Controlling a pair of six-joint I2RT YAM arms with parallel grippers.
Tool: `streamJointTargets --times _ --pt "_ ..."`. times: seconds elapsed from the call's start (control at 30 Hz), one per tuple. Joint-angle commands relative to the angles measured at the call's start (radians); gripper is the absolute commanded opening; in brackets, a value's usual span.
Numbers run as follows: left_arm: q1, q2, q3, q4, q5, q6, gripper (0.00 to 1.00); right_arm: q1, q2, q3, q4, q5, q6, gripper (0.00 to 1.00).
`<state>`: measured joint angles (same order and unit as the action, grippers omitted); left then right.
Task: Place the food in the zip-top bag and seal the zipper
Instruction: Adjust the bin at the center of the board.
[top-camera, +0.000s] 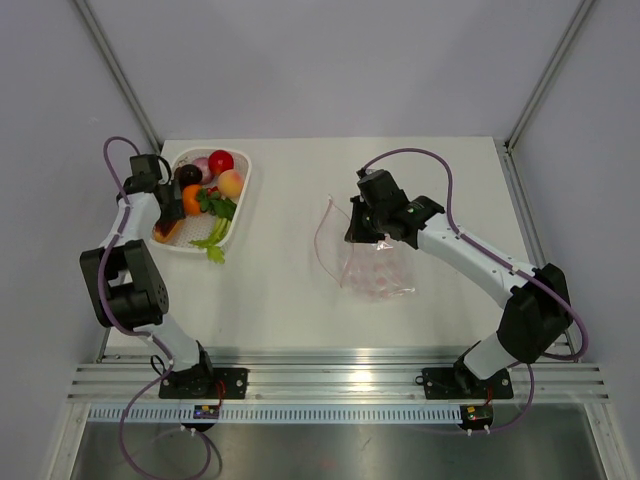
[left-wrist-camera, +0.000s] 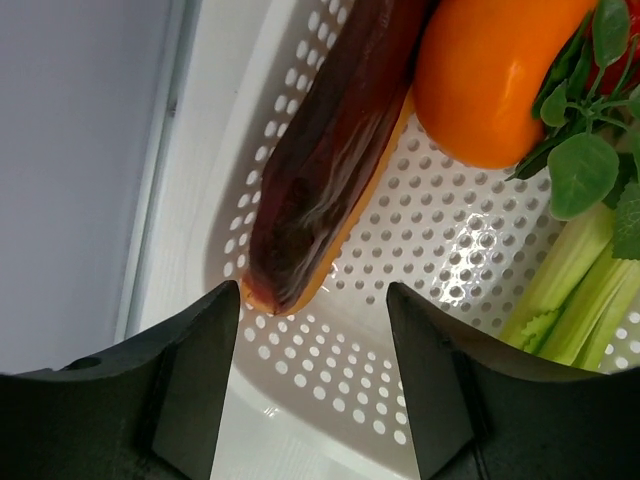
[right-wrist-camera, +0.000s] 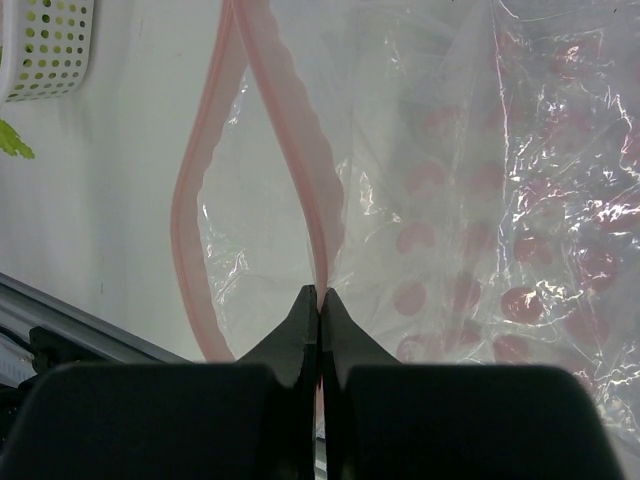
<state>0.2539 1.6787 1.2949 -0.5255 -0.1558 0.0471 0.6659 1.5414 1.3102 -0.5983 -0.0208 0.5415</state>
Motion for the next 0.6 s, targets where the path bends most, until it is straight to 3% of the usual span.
streamJointTargets --times 0.0,0.3,0.57 --pt "0.001 0.036 0.017 0.062 -0.001 -0.022 0.63 0.004 0.006 0.024 0.019 -0.010 -0.017 0.00" --pt "0.007 0.049 0.006 0.102 -0.016 -0.027 0.57 0.006 0.011 0.020 0.006 -0.007 -0.021 0.00" --pt "0.007 0.003 -0.023 0.157 -0.028 -0.041 0.63 0.006 0.017 0.023 -0.001 -0.004 -0.035 0.00"
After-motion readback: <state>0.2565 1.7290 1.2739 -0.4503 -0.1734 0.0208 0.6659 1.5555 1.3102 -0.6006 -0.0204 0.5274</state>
